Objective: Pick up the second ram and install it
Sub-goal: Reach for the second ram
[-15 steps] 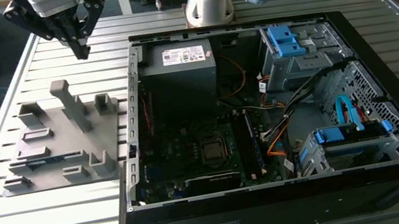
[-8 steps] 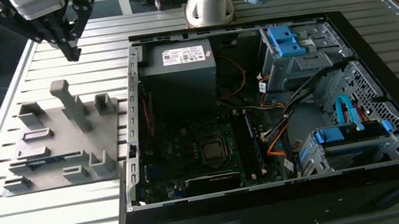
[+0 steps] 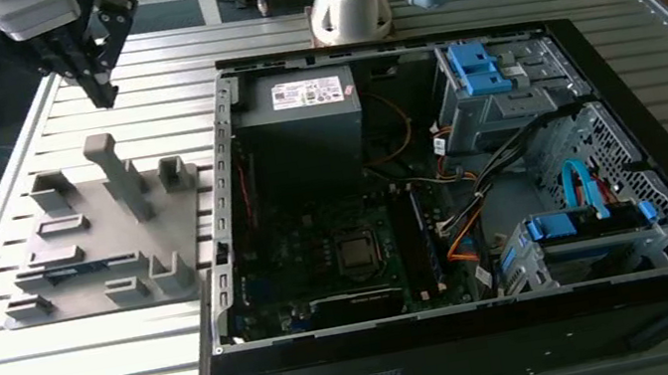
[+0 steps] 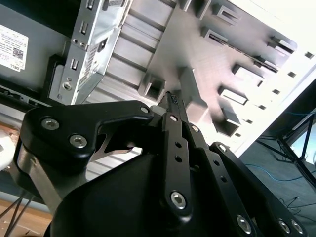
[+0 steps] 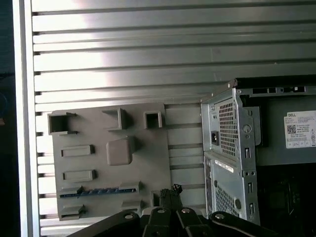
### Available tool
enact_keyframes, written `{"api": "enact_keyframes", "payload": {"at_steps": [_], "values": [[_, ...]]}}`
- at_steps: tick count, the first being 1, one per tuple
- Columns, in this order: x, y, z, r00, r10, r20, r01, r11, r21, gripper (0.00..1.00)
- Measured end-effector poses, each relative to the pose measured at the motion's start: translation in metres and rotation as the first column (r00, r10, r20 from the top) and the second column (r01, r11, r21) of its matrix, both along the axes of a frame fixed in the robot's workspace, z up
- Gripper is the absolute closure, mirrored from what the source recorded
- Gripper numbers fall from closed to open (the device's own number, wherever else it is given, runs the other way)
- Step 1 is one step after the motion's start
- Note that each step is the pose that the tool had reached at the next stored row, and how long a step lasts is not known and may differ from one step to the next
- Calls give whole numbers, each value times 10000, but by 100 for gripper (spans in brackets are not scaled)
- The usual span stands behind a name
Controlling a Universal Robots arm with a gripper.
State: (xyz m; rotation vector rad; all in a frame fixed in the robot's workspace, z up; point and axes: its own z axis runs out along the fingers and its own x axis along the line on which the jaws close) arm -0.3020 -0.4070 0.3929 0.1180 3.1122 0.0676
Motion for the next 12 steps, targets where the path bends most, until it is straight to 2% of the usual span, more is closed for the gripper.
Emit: {"api": "enact_keyframes", "payload": {"at_steps": [3, 12], "values": [[-57, -42, 0, 10000, 2, -1, -2, 10000, -1, 90], [-280, -208, -22, 10000, 0, 0, 0, 10000, -1, 90]]}}
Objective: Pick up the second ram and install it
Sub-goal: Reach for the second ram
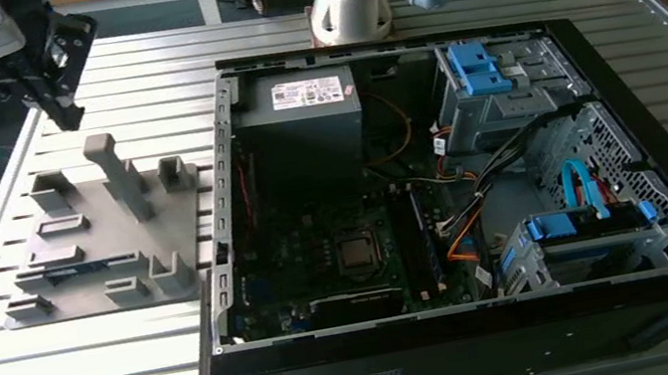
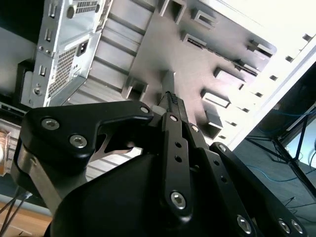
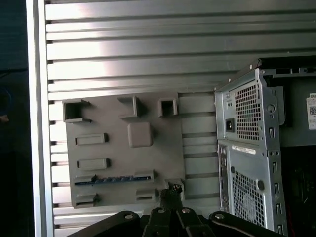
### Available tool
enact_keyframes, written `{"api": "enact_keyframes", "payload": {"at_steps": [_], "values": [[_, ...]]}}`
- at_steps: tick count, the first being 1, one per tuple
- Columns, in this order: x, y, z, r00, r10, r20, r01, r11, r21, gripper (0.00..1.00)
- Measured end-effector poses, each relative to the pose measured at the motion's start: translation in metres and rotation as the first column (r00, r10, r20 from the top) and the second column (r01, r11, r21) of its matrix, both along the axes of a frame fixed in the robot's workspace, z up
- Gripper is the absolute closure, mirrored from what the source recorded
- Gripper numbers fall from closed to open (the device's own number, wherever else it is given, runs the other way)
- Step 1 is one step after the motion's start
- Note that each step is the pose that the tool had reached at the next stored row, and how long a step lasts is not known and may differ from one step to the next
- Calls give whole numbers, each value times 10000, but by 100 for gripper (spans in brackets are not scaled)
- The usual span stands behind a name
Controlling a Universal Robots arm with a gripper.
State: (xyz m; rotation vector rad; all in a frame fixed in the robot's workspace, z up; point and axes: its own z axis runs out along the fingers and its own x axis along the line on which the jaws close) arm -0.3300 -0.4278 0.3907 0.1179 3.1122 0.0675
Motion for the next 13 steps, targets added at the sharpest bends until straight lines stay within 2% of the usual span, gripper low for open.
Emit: {"api": "enact_keyframes", "payload": {"at_steps": [8, 13], "values": [[-152, -94, -83, 10000, 0, 0, 0, 10000, 1, 90], [-189, -118, -172, 10000, 0, -5, 0, 10000, -3, 90]]}}
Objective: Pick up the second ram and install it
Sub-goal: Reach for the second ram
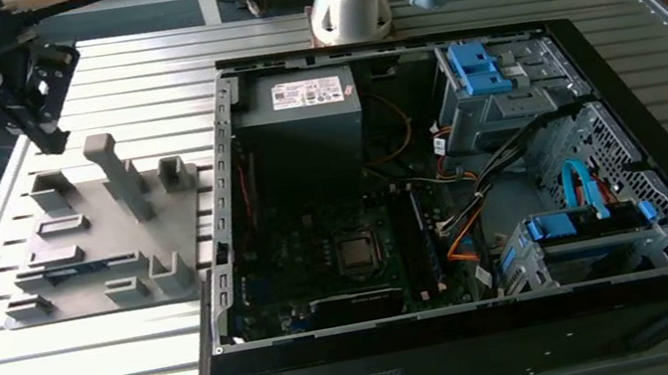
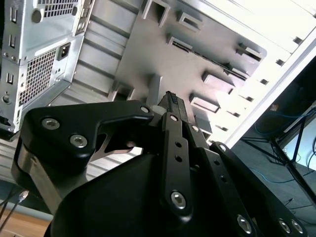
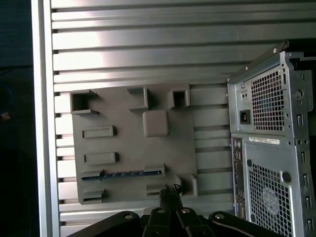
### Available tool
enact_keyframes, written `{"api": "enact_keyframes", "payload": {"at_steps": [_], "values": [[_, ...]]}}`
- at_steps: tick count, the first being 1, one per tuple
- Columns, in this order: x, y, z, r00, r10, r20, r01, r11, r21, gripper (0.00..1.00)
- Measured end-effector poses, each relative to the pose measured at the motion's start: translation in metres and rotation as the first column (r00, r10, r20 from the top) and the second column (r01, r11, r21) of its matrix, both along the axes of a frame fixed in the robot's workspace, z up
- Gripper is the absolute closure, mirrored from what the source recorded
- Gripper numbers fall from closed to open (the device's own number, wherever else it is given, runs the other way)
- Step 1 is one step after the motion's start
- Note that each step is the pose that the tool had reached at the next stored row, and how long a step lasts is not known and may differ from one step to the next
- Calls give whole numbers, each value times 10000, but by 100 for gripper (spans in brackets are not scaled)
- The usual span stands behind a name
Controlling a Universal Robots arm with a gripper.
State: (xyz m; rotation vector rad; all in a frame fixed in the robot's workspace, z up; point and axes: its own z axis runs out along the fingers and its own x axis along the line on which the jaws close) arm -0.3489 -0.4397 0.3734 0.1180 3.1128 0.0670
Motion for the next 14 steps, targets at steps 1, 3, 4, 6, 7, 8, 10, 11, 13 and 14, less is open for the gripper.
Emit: {"api": "enact_keyframes", "payload": {"at_steps": [1, 3, 4, 6, 7, 8, 10, 11, 13, 14], "values": [[-7, -3, -18, 10000, 0, -2, 0, 10000, -1, 90], [-22, -10, -51, 10000, 0, -3, 0, 10000, -2, 90], [-29, -14, -66, 10000, 0, -4, 0, 10000, -3, 90], [-42, -21, -96, 10000, 0, -4, 0, 10000, -3, 90], [-49, -25, -112, 10000, 0, -5, 0, 10000, -4, 90], [-56, -27, -128, 10000, 0, -4, 0, 10000, -3, 90], [-70, -33, -158, 10000, 0, -5, 0, 10000, -3, 90], [-76, -36, -173, 10000, 0, -6, 0, 10000, -4, 90], [-89, -44, -204, 10000, 0, -7, 0, 10000, -3, 90], [-96, -47, -219, 10000, 0, -7, 0, 10000, -3, 90]]}}
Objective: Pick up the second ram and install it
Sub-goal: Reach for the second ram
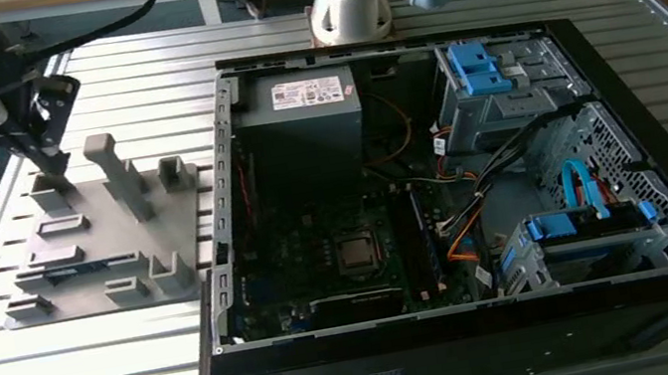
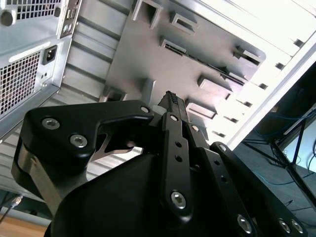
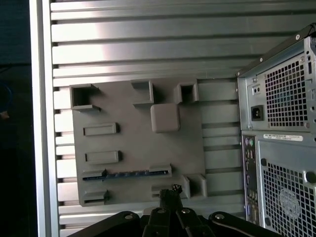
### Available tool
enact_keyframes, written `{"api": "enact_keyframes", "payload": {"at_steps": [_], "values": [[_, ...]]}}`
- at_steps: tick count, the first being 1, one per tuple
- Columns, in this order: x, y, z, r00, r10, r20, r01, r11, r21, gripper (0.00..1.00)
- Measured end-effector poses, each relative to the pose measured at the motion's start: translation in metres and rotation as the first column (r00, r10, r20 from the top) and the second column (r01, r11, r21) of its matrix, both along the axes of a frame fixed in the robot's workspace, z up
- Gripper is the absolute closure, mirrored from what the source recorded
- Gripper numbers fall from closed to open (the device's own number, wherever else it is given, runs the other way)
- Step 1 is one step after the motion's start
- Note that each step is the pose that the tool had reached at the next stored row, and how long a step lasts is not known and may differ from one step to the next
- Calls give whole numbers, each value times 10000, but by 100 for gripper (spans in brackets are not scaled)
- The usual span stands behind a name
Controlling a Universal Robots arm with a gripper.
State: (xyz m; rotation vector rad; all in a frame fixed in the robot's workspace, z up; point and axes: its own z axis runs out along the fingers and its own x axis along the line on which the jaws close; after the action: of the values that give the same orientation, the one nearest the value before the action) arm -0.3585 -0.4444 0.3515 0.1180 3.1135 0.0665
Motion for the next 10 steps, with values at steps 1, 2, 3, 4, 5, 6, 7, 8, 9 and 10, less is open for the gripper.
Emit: {"api": "enact_keyframes", "payload": {"at_steps": [1, 2, 3, 4, 5, 6, 7, 8, 9, 10], "values": [[-7, -3, -15, 10000, 0, 0, 0, 10000, 0, 90], [-15, -7, -31, 10000, 0, -1, 0, 10000, 0, 90], [-23, -11, -46, 10000, 0, -2, 0, 10000, -1, 90], [-31, -15, -61, 10000, 0, -2, 0, 10000, -1, 90], [-39, -19, -77, 10000, 0, -2, 0, 10000, -1, 90], [-48, -24, -96, 10000, 0, -1, 0, 10000, 0, 90], [-55, -28, -114, 10000, 1, -1, -1, 10000, 0, 90], [-62, -33, -132, 10000, 1, -2, -1, 10000, 0, 90], [-70, -39, -148, 10000, 0, -5, 0, 10000, -2, 90], [-78, -46, -166, 10000, -1, -6, 1, 10000, -1, 90]]}}
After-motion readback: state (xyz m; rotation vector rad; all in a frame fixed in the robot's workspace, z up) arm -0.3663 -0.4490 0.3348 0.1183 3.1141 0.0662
